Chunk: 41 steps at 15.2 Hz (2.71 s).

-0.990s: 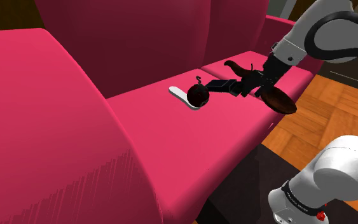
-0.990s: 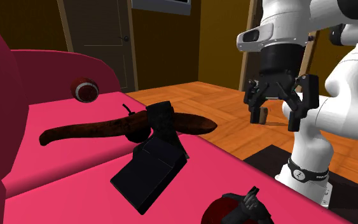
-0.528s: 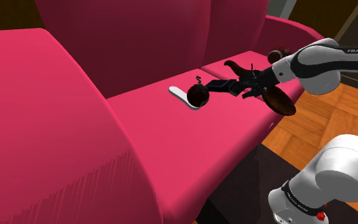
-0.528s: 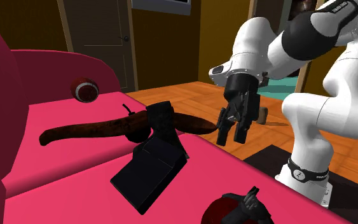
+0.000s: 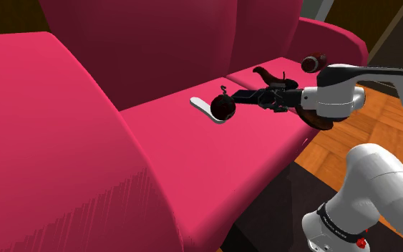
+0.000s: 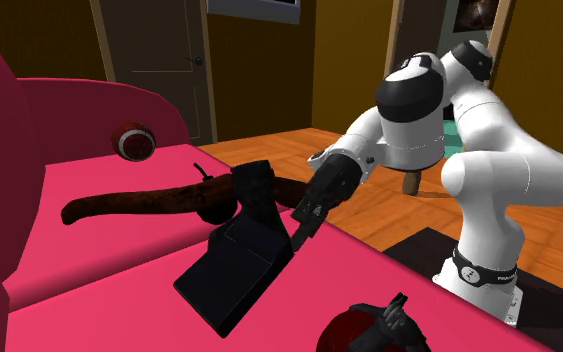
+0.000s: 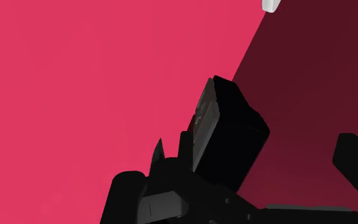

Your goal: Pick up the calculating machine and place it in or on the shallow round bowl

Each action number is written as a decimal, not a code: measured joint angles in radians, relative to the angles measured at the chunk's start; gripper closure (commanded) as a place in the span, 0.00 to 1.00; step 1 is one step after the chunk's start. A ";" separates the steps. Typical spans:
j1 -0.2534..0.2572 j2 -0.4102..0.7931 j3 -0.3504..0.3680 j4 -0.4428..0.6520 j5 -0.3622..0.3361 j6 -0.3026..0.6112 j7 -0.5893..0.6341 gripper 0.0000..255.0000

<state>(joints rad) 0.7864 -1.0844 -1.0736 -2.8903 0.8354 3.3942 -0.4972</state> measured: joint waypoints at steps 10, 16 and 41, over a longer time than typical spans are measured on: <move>0.268 -0.083 -0.195 0.063 -0.098 0.202 -0.007 0.00; 0.270 -0.084 -0.196 0.065 -0.100 0.204 -0.007 1.00; 0.005 0.167 0.157 0.138 0.116 -0.076 0.100 1.00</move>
<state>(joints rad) 0.7918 -0.9175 -0.9170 -2.7522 0.9519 3.3183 -0.3974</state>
